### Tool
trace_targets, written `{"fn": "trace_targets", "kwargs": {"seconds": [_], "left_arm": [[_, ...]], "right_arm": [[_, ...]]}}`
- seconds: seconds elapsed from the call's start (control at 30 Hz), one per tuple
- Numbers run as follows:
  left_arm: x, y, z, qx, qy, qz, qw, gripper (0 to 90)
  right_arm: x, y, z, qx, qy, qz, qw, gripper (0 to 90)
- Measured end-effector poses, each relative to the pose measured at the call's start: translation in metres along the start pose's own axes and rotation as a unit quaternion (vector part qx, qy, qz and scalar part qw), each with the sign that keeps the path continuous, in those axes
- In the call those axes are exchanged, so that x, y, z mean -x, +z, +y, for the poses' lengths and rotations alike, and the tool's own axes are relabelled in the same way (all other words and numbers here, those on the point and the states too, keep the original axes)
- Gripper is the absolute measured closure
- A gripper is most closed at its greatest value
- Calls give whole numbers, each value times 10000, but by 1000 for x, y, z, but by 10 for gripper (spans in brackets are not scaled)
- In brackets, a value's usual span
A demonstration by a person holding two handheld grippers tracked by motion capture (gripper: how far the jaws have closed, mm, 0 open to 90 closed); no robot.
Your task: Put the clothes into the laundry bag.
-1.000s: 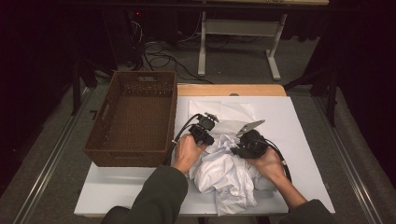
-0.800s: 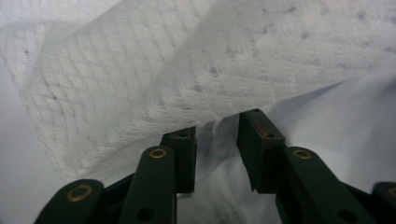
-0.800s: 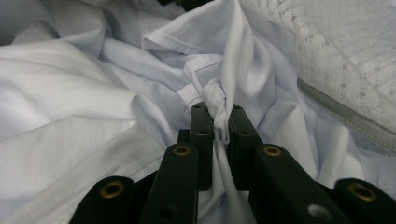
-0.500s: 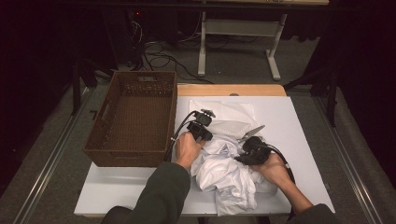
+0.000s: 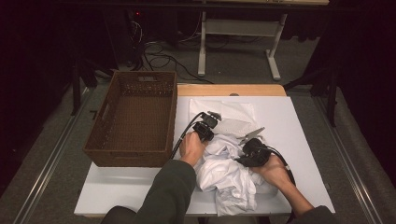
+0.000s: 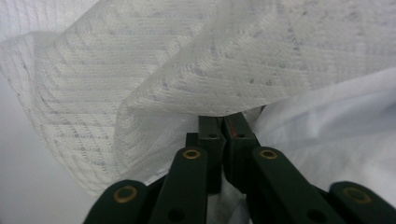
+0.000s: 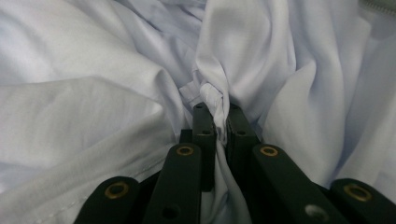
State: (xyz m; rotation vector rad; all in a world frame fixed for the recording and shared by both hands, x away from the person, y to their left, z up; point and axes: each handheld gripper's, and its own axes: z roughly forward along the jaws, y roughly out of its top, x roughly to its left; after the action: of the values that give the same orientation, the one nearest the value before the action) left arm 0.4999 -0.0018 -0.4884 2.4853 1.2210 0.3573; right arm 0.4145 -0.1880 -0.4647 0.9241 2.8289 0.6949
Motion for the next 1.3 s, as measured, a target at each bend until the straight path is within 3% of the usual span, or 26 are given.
{"fn": "trace_targets", "kwargs": {"seconds": [0.07, 0.13, 0.27, 0.37, 0.5, 0.7, 0.9, 0.97, 1.03, 1.17, 1.3], "left_arm": [[0, -3, -3, 54, 65, 20, 10000, 890], [1, -12, -8, 260, 56, 15, 9996, 890], [-2, -41, -16, 644, 117, -56, 9978, 890], [-1, -58, -23, 775, 201, -87, 9967, 889], [-3, -72, -32, 898, 215, -119, 9957, 889], [-3, -87, -42, 1078, 285, -238, 9935, 890], [-4, -93, -50, 1119, 286, -316, 9928, 889], [-4, -92, -50, 1118, 267, -338, 9928, 889], [-4, -91, -49, 1136, 245, -362, 9926, 888], [-7, -87, -48, 1115, 158, -447, 9926, 887], [-7, -88, -47, 1118, 121, -471, 9925, 886]], "right_arm": [[-1, -3, 0, 127, -94, -123, 9998, 858], [-2, -8, 1, 326, -104, -235, 9991, 856], [3, -14, 5, 671, 82, -369, 9970, 854], [3, -15, 13, 796, 110, -537, 9953, 853], [3, -11, 26, 713, 69, -900, 9934, 857], [19, 6, 37, 351, 386, -1185, 9916, 862], [33, 12, 43, 498, 721, -1468, 9853, 860], [32, 13, 44, 516, 744, -1499, 9845, 841], [28, 11, 44, 484, 650, -1463, 9859, 769], [14, -5, 41, 716, 446, -1194, 9893, 641], [0, -18, 42, 1001, 210, -984, 9899, 567]]}}
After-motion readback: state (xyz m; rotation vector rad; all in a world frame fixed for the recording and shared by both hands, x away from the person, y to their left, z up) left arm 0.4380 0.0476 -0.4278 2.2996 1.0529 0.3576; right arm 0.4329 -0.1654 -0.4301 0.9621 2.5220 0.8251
